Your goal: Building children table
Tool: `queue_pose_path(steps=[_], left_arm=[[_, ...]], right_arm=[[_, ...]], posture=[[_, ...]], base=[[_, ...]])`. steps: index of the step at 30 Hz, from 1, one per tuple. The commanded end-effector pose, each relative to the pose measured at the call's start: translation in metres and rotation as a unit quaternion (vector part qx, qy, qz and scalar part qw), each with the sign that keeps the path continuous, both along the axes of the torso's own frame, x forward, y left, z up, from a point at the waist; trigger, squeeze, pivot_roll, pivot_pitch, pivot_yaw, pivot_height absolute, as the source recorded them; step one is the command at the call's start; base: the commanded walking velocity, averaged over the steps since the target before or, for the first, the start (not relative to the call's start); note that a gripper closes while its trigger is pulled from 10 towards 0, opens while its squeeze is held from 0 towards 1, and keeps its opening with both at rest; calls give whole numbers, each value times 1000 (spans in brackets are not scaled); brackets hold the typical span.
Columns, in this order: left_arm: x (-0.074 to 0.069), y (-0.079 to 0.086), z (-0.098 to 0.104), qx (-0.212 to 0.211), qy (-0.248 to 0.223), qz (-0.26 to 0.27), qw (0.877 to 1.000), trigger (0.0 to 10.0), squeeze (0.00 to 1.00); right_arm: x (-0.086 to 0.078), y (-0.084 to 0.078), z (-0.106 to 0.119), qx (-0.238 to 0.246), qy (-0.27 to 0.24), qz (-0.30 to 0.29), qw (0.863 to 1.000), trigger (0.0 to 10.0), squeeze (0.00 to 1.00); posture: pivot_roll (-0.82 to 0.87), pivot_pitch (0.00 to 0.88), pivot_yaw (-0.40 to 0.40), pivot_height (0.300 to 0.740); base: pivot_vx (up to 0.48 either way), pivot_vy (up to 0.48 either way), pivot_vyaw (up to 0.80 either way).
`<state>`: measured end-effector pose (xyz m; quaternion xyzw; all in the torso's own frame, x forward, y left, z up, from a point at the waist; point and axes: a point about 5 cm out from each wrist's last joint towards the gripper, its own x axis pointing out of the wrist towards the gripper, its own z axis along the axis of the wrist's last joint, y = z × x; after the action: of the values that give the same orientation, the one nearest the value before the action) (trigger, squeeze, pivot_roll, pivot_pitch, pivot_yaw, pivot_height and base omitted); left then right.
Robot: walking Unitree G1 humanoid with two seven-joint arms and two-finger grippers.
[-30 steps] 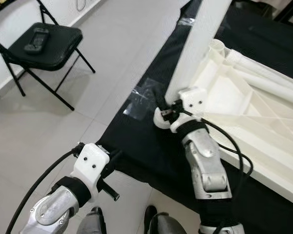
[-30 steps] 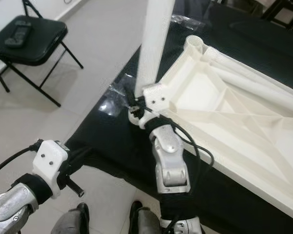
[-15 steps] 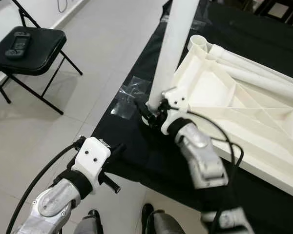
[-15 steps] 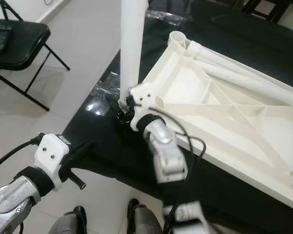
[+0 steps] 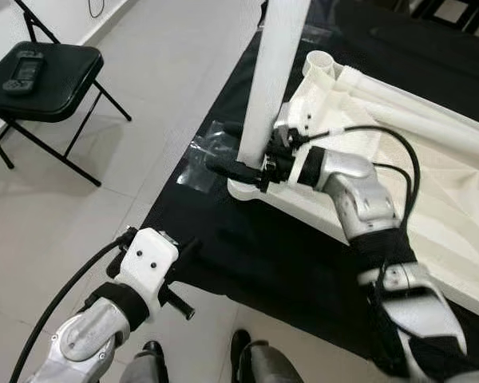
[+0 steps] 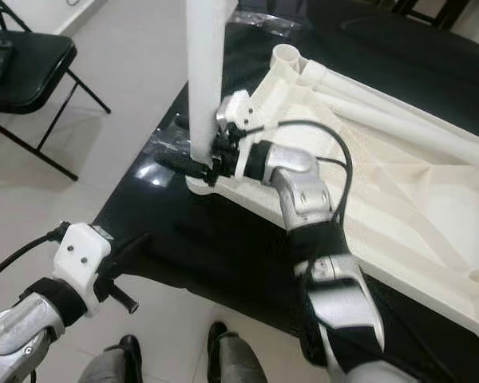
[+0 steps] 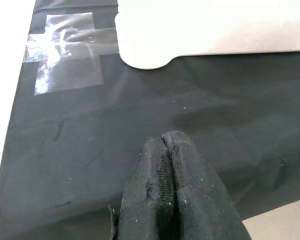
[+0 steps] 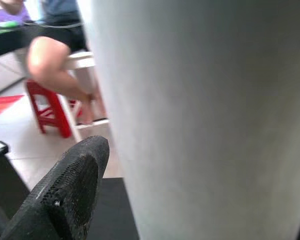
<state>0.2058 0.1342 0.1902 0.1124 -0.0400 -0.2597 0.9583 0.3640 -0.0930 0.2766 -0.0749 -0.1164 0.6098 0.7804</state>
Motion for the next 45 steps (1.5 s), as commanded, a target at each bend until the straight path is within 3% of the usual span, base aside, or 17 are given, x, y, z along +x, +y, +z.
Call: queue_pose_path(steps=[1,2,3,4,5,6,19,20,23,24,26,28,32,39,40,44,45], left_arm=[[-5,0,-2,1,10,0,1000,10000,0],[-6,1,-2,2,11,2,1000,10000,0],[-6,1,-2,2,11,2,1000,10000,0],[-7,2,-2,2,12,3,1000,10000,0],[-7,2,-2,3,12,4,1000,10000,0],[-7,2,-2,3,12,5,1000,10000,0],[-6,3,-1,2,10,11,1000,10000,0],[-5,3,-1,0,10,12,1000,10000,0],[-5,4,-1,0,9,12,1000,10000,0],[-5,3,-2,0,9,12,1000,10000,0],[-4,3,-2,5,9,8,1000,10000,0],[-3,3,1,5,6,8,1000,10000,0],[-1,8,2,7,3,13,1000,10000,0],[2,3,2,6,0,1,1000,10000,0],[2,3,1,7,0,2,1000,10000,0],[3,5,1,8,-1,7,1000,10000,0],[3,6,2,8,-2,8,1000,10000,0]], right_arm=[[-1,8,-2,-12,-2,36,999,10000,0],[0,10,-1,-16,3,49,999,7255,0],[0,10,-1,-16,3,49,999,7255,0],[1,12,0,-18,6,60,998,4902,0],[1,13,1,-19,8,69,997,235,0],[2,13,1,-19,12,77,997,0,0],[8,1,-6,-31,15,70,997,0,0],[13,-9,-20,-22,18,-21,999,0,0],[14,-15,-28,-17,23,-67,997,0,0],[13,-19,-40,3,32,-134,990,0,0],[8,-33,-79,42,69,-403,912,0,0],[-13,-32,-105,30,98,-447,889,0,0],[-41,-16,-132,18,139,-447,883,0,0],[-20,2,-107,41,105,-417,902,0,0],[-18,2,-103,40,102,-421,901,9294,0],[-21,4,-97,42,104,-436,893,10000,0],[-21,4,-96,48,107,-423,898,10000,1000]], posture=[[162,350,-137,740],[167,356,-140,740],[167,356,-140,740],[167,357,-141,740],[169,358,-142,740],[169,358,-142,740],[157,356,-152,740],[142,354,-155,740],[139,354,-155,740],[150,347,-156,740],[172,345,-156,740],[186,360,-139,740],[168,341,-121,740],[164,319,-129,740],[165,318,-131,740],[167,319,-135,740],[166,319,-134,740]], base=[[0,0,0],[0,0,0],[0,0,0],[0,0,0],[0,0,0],[0,0,0],[0,0,0],[0,0,0],[0,0,0],[0,0,0],[0,0,0],[0,0,0],[0,0,0],[0,0,0],[0,0,0],[0,0,0],[0,0,0]])
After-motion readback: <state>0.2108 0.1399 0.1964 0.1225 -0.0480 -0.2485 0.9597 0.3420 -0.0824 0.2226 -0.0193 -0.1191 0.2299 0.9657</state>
